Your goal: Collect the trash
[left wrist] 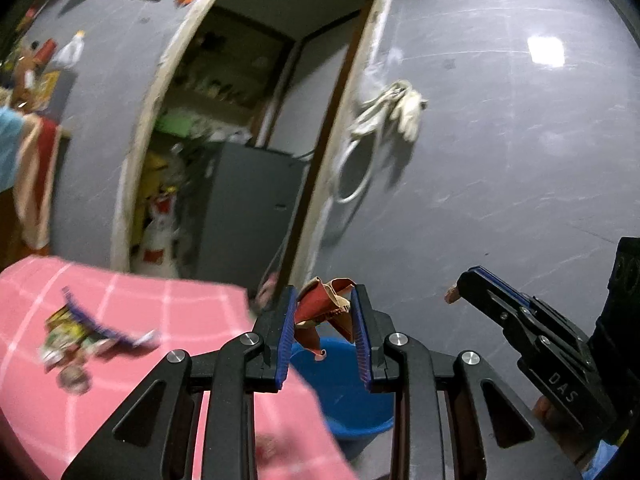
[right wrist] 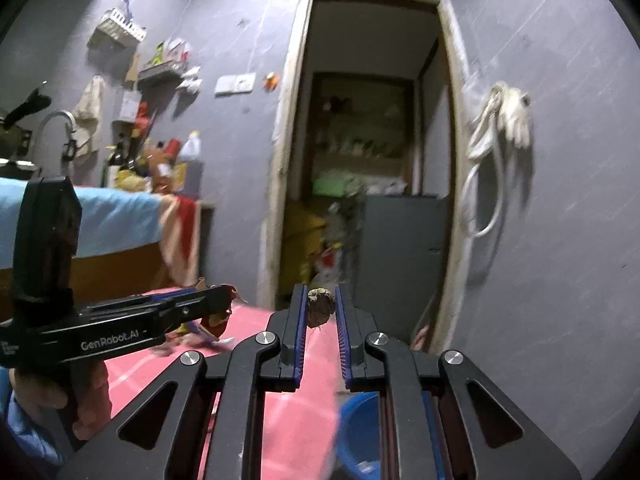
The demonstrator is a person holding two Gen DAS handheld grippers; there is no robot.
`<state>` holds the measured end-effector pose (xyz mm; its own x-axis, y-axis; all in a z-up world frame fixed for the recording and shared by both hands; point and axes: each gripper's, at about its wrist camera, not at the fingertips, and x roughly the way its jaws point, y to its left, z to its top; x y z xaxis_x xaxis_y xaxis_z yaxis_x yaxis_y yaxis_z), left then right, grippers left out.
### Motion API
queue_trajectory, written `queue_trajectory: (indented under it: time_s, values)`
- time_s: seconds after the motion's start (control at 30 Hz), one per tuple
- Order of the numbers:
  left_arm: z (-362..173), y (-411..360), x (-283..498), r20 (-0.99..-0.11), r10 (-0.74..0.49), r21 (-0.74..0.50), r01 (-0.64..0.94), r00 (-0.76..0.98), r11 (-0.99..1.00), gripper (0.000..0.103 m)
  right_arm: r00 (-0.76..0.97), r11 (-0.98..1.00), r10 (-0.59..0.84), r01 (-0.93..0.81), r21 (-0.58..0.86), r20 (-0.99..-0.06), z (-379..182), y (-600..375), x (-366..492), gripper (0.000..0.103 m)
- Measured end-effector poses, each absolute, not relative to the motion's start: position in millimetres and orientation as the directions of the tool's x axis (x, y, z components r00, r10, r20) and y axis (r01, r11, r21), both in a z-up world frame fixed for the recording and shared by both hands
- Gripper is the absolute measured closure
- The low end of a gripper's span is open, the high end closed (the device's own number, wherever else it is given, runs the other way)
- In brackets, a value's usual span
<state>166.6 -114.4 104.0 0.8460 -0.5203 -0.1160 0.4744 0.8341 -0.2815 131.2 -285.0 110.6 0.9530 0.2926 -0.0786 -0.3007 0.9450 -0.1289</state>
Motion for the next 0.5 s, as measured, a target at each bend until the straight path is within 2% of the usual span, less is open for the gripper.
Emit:
queue_trajectory:
  time_s: [0.1,0.2,0.5]
  values:
    - [107,-137,176,-0.092,-0.547,-0.272,0.507,0.832,0.818,0.08,0.969,0.959,0.242,-0.248,-0.135,-0.059,114,-301,136,0.091]
    - [104,-160,188,-0.117,-0.571,-0.257,0.531,0.812,0.808,0.08,0.978,0.972,0.196,-0.202,-0.12,-0.066,110,-322,141,0.091]
    - [72,-218,234,-0.323,-0.583,-0.247,0.529,0.745,0.812,0.08,0.964,0.991,0.133,-0.131,0.023,-0.229,65,-371,180,0.091]
